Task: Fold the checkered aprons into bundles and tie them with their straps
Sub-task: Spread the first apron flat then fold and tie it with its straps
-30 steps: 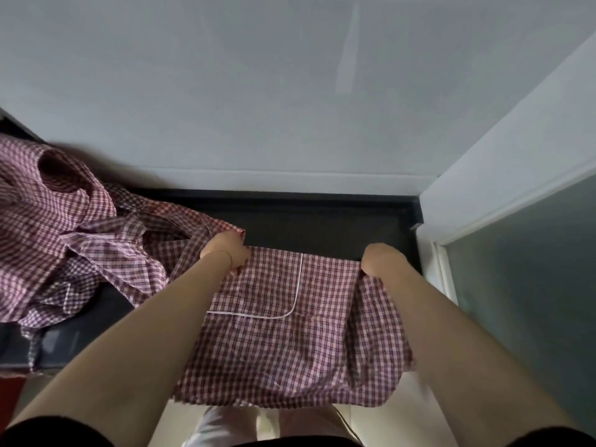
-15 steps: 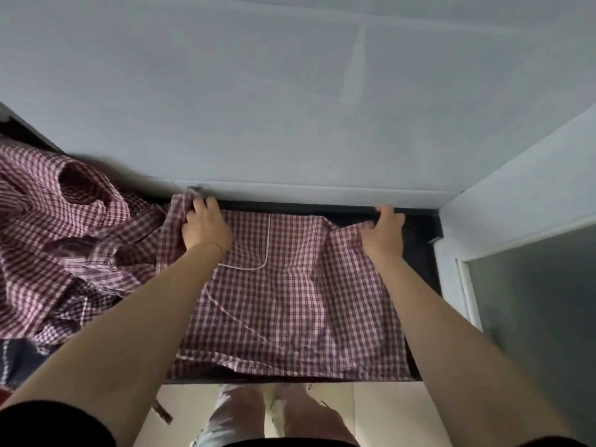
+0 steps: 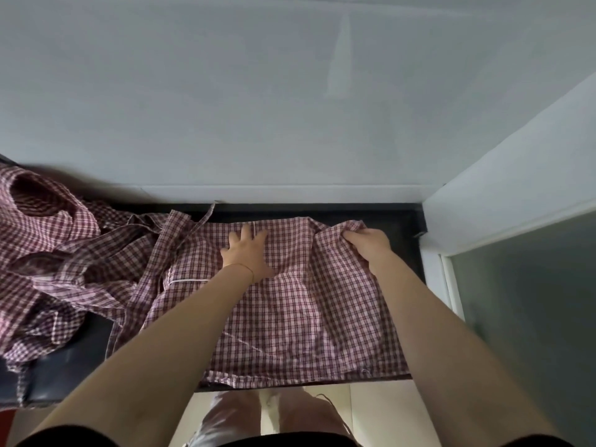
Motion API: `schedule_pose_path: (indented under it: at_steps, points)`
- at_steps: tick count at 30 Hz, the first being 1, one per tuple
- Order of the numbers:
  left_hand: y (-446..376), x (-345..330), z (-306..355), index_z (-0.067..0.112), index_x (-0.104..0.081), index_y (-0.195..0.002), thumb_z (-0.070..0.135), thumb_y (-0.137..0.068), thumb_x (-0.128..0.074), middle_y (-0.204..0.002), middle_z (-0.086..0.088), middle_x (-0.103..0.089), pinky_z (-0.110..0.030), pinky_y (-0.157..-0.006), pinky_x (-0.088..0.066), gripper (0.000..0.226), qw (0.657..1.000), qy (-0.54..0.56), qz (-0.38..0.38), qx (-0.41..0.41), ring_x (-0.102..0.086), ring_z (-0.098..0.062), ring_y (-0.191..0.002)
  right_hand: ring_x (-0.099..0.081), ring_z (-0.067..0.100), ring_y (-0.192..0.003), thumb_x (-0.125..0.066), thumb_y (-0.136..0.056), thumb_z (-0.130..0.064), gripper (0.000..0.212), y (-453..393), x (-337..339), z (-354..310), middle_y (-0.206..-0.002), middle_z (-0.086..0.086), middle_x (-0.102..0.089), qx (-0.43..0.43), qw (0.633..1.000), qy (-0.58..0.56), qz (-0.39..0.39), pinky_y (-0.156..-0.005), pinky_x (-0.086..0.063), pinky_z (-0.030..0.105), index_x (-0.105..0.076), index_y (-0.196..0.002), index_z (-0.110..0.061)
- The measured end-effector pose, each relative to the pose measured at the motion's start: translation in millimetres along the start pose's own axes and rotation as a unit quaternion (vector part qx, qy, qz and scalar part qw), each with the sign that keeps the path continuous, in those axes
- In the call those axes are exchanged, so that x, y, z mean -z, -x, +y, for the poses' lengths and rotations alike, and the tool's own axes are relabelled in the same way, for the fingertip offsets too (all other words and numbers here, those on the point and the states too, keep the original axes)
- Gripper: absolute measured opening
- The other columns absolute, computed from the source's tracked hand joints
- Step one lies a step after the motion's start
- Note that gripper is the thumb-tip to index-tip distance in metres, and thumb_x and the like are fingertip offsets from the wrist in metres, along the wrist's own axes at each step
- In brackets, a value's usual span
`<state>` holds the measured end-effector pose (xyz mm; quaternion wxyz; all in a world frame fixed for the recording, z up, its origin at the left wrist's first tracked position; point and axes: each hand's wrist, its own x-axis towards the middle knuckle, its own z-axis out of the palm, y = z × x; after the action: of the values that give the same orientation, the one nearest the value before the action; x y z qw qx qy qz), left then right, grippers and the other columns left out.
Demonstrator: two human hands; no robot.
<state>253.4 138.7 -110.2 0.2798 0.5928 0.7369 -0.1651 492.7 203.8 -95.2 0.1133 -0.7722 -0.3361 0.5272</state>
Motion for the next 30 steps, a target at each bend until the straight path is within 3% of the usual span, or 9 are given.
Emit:
schedule_pose_path:
  at_steps: [4,7,10,13,16,20,23,26,30]
  points:
    - [-6,0,7,0.037,-0.009,-0.156,0.051,-0.072,-0.083,-0.163,-0.013,0.0,-0.059,-0.109,-0.037,0.113,1.0,-0.014,-0.017,0.013,-0.009,-0.041,-0.146,-0.066,0.016,-0.082,-0.063,-0.093,-0.026,0.011,4,15,-4,-0.091,0.001,-0.071,0.046,0.998,-0.003,-0.032,-0.067,-0.047,0.026,-0.067,-0.086,-0.018]
    - [-9,0,10,0.039,-0.004,-0.156,0.049,-0.072,-0.084,-0.163,-0.014,0.005,-0.061,-0.109,-0.036,0.116,0.999,-0.018,-0.028,0.022,-0.002,-0.043,-0.149,-0.055,0.014,-0.068,-0.054,-0.092,-0.013,0.008,-8,40,-2,-0.082,0.003,-0.058,0.056,0.986,-0.091,0.128,-0.061,-0.047,0.028,-0.059,-0.095,-0.007]
    - [-8,2,14,0.042,0.0,-0.155,0.047,-0.074,-0.084,-0.163,-0.013,0.008,-0.06,-0.108,-0.038,0.117,0.999,-0.024,-0.03,0.032,0.0,-0.043,-0.149,-0.065,0.027,-0.095,-0.049,-0.095,-0.004,0.039,-28,66,4,-0.114,0.014,-0.061,0.034,0.962,-0.097,0.254,-0.08,-0.06,0.042,-0.045,-0.133,-0.001]
    - [-8,3,16,0.043,0.0,-0.155,0.046,-0.074,-0.084,-0.163,-0.013,0.008,-0.059,-0.108,-0.04,0.117,0.998,-0.029,-0.031,0.037,0.0,-0.043,-0.15,-0.068,0.028,-0.096,-0.054,-0.097,-0.019,0.033,-35,68,3,-0.115,0.016,-0.066,0.011,0.984,-0.122,0.129,-0.065,-0.058,0.036,-0.049,-0.124,-0.001]
    - [-7,4,19,0.043,0.001,-0.155,0.046,-0.074,-0.084,-0.163,-0.013,0.008,-0.06,-0.108,-0.039,0.117,0.998,-0.035,-0.03,0.039,0.0,-0.043,-0.15,-0.061,0.026,-0.11,-0.074,-0.071,-0.058,0.09,-32,60,-1,-0.128,0.01,-0.062,-0.006,0.998,-0.066,-0.017,-0.08,-0.053,0.036,-0.045,-0.139,-0.008]
    - [-6,3,19,0.043,0.002,-0.155,0.046,-0.076,-0.083,-0.164,-0.013,0.01,-0.06,-0.108,-0.037,0.116,0.998,-0.035,-0.026,0.036,0.0,-0.043,-0.15,-0.062,0.028,-0.108,-0.078,-0.083,-0.024,0.055,-33,53,-8,-0.124,0.014,-0.062,0.025,0.991,0.13,-0.004,-0.09,-0.053,0.036,-0.056,-0.129,-0.001]
    - [-10,1,11,0.044,-0.001,-0.155,0.049,-0.078,-0.079,-0.164,-0.013,0.009,-0.064,-0.113,-0.027,0.11,1.0,-0.007,-0.005,0.01,0.004,-0.041,-0.151,-0.064,0.026,-0.09,-0.065,-0.095,-0.028,0.024,-27,60,-7,-0.098,0.011,-0.069,0.103,0.989,0.055,0.094,-0.078,-0.051,0.033,-0.069,-0.097,-0.005]
    - [-15,-2,1,0.041,-0.006,-0.156,0.05,-0.079,-0.077,-0.164,-0.012,0.003,-0.066,-0.117,-0.017,0.105,0.999,0.026,0.03,-0.009,0.002,-0.037,-0.151,-0.061,0.013,-0.087,-0.071,-0.088,-0.041,0.027,-8,69,4,-0.096,-0.004,-0.066,0.08,0.993,-0.065,-0.065,-0.082,-0.045,0.028,-0.064,-0.1,-0.018]
    - [-11,-7,-2,0.037,-0.002,-0.156,0.052,-0.076,-0.078,-0.164,-0.011,-0.001,-0.063,-0.117,-0.018,0.111,0.997,0.06,0.041,-0.019,0.002,-0.037,-0.151,-0.062,0.024,-0.112,-0.089,-0.068,-0.026,0.074,-4,75,33,-0.125,0.006,-0.065,-0.05,0.975,0.099,-0.194,-0.097,-0.049,0.041,-0.054,-0.132,-0.012]
